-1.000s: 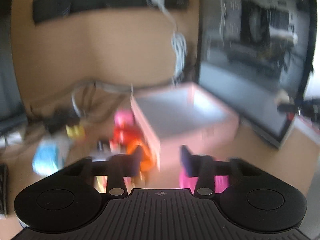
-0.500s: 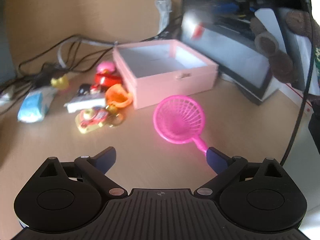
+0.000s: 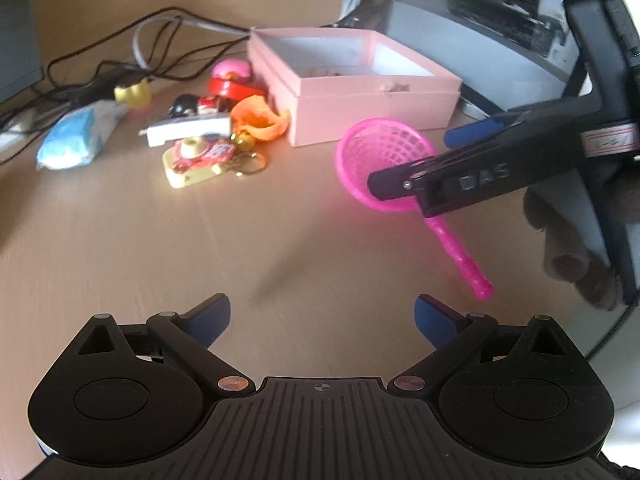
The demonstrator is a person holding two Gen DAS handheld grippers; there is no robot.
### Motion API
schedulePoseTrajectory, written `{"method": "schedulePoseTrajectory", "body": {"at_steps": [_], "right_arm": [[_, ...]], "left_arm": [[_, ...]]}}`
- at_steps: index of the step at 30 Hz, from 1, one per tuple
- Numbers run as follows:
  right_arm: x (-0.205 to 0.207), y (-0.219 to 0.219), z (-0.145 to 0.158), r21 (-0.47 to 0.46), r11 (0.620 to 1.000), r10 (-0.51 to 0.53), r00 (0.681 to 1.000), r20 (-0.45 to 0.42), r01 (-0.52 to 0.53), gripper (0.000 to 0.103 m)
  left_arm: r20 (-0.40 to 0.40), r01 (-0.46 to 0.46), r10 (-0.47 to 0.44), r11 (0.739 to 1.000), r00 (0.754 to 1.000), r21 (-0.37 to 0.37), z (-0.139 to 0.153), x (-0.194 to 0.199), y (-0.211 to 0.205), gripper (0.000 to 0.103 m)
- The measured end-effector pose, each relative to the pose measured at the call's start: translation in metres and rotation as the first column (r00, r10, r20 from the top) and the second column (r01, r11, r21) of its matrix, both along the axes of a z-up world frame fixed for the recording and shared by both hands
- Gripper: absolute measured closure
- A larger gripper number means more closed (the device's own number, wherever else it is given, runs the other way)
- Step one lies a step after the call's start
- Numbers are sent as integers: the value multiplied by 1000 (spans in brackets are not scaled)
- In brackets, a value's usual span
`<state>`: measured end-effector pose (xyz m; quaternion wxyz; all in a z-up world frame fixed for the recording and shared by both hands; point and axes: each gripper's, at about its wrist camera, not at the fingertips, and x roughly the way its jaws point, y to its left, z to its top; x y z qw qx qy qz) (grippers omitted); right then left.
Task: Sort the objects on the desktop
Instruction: 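Take the pink strainer with the right tool and drop it into the pink box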
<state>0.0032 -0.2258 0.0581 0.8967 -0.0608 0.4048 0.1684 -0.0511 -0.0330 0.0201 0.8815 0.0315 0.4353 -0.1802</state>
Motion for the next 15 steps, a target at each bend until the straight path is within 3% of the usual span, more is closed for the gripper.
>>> {"method": "schedulePoseTrajectory", "body": {"at_steps": [2,9,15], "right_arm": [[2,4,-3,-5,1000,7,1000,-15,-7,20],[-16,3,25,-38,999,35,997,72,-32,21],[0,-19,90,32,997,-75,960,270,69,21]], "left_arm": [[0,-7,7,1000,1000,5,-1,-1,2,2],[19,-33,33,999,999,1,-1,-3,10,1],[46,-57,58,998,997,-34,2,2,18,1]]}}
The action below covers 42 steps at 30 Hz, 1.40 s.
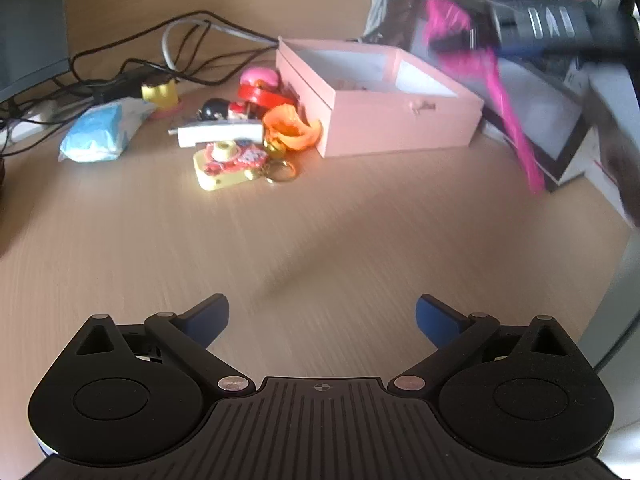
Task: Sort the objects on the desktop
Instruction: 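Take the pink strainer with the right tool and drop it into the pink box, then grasp the orange toy with the right tool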
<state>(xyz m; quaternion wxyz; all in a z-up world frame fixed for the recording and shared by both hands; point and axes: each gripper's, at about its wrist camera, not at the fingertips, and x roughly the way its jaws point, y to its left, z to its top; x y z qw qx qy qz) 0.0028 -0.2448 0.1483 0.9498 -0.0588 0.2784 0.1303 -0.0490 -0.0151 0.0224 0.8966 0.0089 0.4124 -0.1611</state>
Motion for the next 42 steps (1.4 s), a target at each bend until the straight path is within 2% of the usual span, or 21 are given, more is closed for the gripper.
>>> {"method": "schedulePoseTrajectory", "body": {"at_steps": [4,7,8,10,12,14,16,18,19,20,21,23,25,27,32,35,37,38,39,40,42], "right_arm": [[31,-14,31,45,991,-128,978,163,123,21],[59,-9,35,1,982,-178,936,304,187,21],[69,-7,33,-19,979,-189,930,315,205,20],[93,-5,25,-42,976,-192,940,281,212,18],[114,-8,15,-39,977,-198,962,187,209,10],[116,-11,5,12,978,-208,968,139,209,10],[102,-2,-2,26,992,-129,984,124,127,10],[84,22,-12,-68,996,-49,988,147,60,22],[74,39,-19,-143,989,2,987,162,21,40],[64,55,-27,-198,979,69,986,153,-38,53],[59,70,-31,-208,973,125,985,121,-98,55],[57,90,-40,-154,967,209,978,28,-202,55],[65,108,-47,-90,966,241,970,-34,-243,55],[80,120,-56,-55,971,230,971,-69,-234,55],[106,142,-89,-14,985,168,971,-170,-172,40],[96,143,-89,16,978,205,960,-192,-206,26],[82,137,-85,91,954,298,928,-225,-284,28],[75,130,-81,142,937,345,907,-243,-318,34],[68,121,-77,197,924,372,892,-256,-329,36],[60,110,-71,231,917,378,892,-247,-324,36],[38,91,-59,201,932,338,926,-168,-303,36]], "left_arm": [[43,-20,21,1000,999,-17,9,4,6,0],[84,-31,33,999,996,-14,16,10,8,0],[93,-32,33,999,995,-12,17,13,8,0],[101,-36,36,999,994,-6,16,19,9,0],[95,-45,45,999,994,-1,13,25,12,0],[86,-54,54,999,995,-1,8,31,18,0],[79,-70,70,998,994,4,3,36,25,0],[71,-95,93,995,993,26,-2,43,33,0],[70,-103,100,994,992,33,-3,45,36,0],[69,-113,110,993,992,41,-5,47,40,0],[68,-123,120,991,990,45,-7,48,44,0],[66,-137,134,990,989,46,-8,48,49,0],[64,-138,135,989,989,44,-8,44,51,0],[67,-129,125,991,990,47,-8,38,52,0],[114,-123,112,988,987,92,-4,24,52,0],[133,-119,104,986,986,114,-4,21,54,0],[127,-114,99,987,987,115,-5,22,54,0],[125,-112,98,987,987,112,-5,24,54,0],[124,-106,92,989,988,108,-5,25,52,0],[125,-100,87,989,988,105,-6,26,51,0],[131,-88,76,992,989,95,-7,33,45,0]]}}
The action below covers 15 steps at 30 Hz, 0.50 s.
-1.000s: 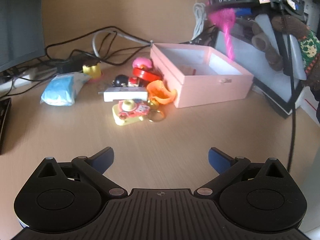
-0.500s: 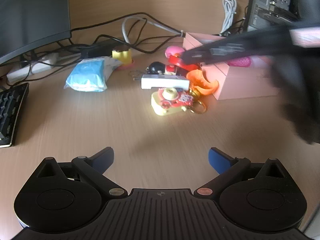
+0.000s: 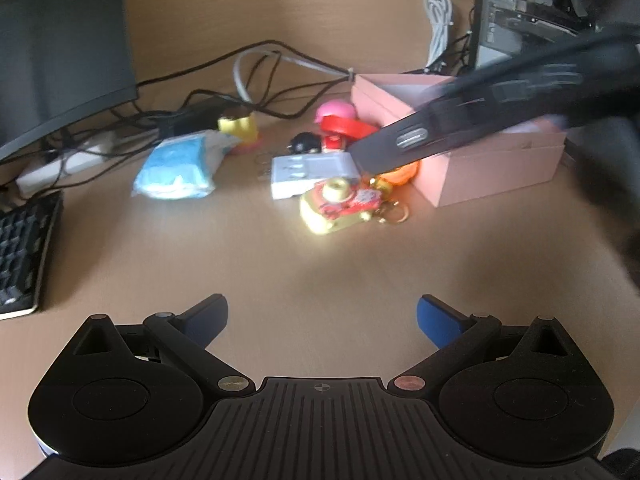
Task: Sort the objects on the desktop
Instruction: 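Grasp the orange toy with the right tool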
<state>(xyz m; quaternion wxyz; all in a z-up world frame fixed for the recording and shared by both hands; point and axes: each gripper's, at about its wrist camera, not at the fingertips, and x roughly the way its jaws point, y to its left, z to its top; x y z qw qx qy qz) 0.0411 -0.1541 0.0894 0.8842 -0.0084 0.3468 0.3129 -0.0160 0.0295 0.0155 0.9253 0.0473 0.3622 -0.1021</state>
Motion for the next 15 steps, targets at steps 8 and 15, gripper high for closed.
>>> {"method": "schedulePoseTrajectory", "body": {"at_steps": [8,15], "right_arm": [[-48,-53,-11,-164,972,-143,976,162,169,36],[-37,-74,-34,-137,966,-206,974,90,217,36]], "left_arm": [[41,-69,69,998,997,-2,-5,63,-25,0],[34,-86,86,996,996,13,-9,78,-24,36]]}}
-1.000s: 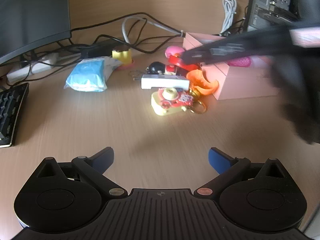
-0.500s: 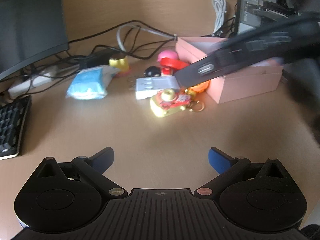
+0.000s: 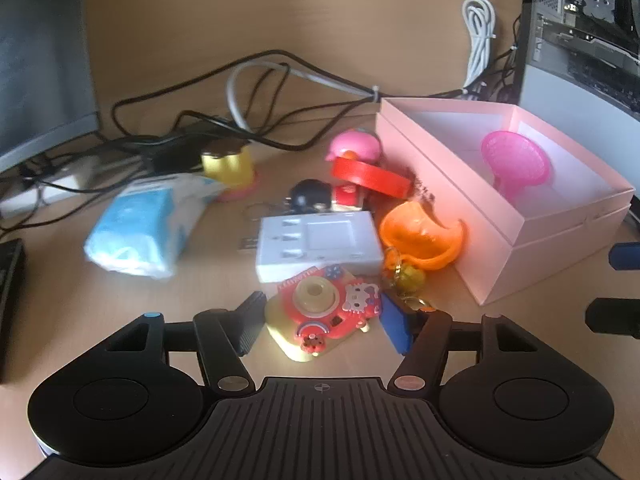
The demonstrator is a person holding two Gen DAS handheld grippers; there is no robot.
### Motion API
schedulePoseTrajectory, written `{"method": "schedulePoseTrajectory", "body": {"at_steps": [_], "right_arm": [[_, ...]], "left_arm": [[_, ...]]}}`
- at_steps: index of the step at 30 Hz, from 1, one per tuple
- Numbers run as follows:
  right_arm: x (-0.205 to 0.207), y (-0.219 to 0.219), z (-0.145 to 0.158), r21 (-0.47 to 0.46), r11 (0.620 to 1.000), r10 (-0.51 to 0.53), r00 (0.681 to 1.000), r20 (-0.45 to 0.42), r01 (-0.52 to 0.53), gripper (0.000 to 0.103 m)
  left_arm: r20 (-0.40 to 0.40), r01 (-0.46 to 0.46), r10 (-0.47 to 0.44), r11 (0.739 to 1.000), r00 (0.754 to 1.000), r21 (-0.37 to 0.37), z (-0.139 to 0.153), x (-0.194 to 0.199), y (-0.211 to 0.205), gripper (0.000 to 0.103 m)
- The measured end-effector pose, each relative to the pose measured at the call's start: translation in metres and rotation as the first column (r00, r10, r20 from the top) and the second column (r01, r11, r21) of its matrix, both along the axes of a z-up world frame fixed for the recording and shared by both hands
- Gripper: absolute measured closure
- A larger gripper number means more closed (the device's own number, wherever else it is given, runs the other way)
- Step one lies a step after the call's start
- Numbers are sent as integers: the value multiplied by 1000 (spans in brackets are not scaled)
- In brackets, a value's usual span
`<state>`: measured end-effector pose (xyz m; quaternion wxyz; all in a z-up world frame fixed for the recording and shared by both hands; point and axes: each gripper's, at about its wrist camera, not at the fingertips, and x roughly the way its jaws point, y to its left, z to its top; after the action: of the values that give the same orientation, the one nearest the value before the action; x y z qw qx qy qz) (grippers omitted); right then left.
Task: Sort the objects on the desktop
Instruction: 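Grasp the orange toy with the right tool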
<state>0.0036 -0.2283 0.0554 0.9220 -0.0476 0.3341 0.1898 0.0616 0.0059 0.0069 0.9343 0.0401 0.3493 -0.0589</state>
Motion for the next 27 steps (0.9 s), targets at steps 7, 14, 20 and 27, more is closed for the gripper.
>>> {"method": "schedulePoseTrajectory", "body": {"at_steps": [7,14,20,27], "right_arm": [[8,23,-5,-99,995,7,987,160,9,36],[10,56,-4,-100,994,66,978,200,-46,45],[-1,127,-25,-396,912,241,925,295,-111,61],[21,152,-47,-529,842,268,935,234,-109,96]], "left_arm": [[-39,182,-179,981,983,70,3,-70,12,35],[12,107,-110,982,994,156,8,-110,39,16],[91,-24,8,983,996,183,20,-97,58,11],[76,21,-30,994,997,111,25,-104,65,7]]}}
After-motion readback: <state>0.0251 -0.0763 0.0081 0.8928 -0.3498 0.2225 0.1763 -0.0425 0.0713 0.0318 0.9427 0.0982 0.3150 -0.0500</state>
